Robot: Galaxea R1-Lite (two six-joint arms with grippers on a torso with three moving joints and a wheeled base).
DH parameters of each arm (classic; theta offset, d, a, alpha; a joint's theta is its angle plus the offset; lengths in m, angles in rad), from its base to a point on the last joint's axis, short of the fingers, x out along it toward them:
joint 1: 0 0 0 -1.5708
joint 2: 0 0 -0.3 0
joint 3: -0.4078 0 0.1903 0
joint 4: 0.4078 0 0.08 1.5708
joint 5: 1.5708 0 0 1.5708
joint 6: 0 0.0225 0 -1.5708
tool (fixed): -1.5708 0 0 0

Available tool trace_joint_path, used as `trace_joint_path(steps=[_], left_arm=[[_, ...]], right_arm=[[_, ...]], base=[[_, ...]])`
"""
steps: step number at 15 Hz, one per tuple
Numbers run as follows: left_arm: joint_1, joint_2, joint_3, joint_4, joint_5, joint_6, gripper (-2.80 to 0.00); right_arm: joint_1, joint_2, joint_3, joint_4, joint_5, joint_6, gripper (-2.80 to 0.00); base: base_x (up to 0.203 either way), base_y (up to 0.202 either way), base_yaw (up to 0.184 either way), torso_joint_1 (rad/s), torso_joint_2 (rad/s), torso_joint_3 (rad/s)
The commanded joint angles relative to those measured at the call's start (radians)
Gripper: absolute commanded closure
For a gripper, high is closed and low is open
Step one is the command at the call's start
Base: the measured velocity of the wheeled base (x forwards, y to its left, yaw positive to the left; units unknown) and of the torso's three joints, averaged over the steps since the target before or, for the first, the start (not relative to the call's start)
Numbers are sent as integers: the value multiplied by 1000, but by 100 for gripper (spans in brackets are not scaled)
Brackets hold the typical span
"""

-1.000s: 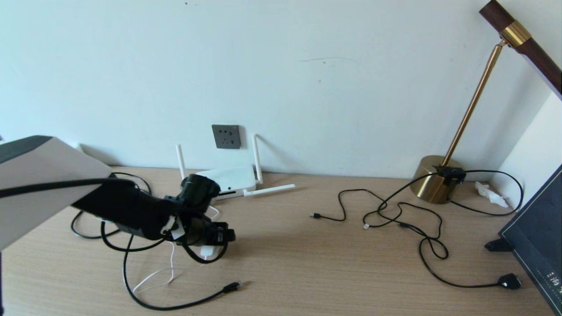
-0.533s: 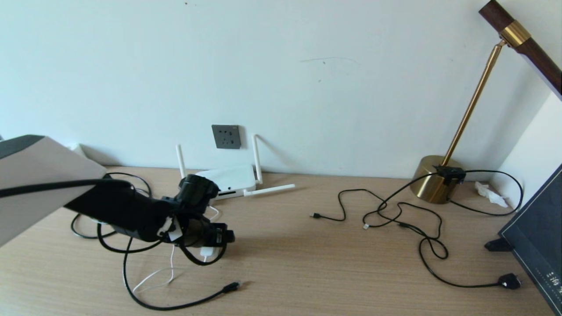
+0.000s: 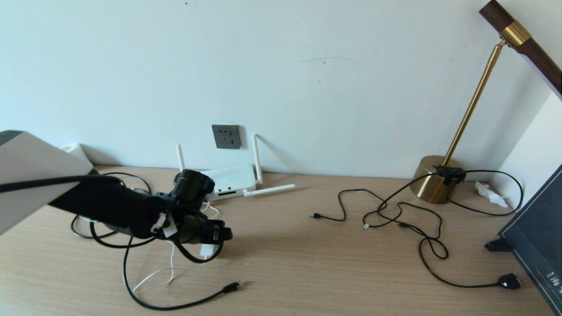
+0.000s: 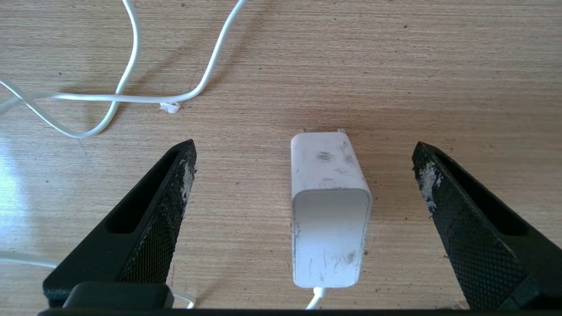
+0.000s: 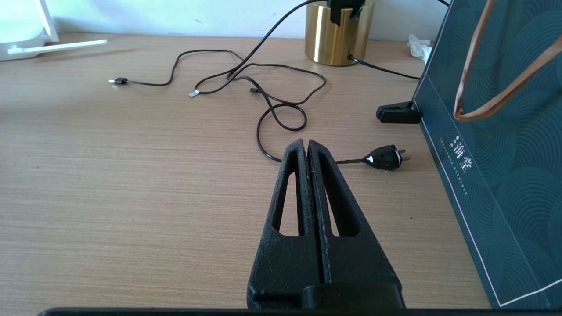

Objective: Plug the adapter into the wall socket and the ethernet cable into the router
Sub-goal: Plug plug into socket

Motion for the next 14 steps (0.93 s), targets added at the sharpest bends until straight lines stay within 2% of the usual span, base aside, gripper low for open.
trace_joint_path(steps=[1, 14], left_arm=[[0, -10, 1, 6, 1, -2, -280], [-4, -11, 5, 22, 0, -8, -280]], right_arm=[[0, 0, 0, 0, 0, 0, 0], [0, 0, 0, 0, 0, 0, 0]], base=[[0, 0, 0, 0, 0, 0], [0, 0, 0, 0, 0, 0]])
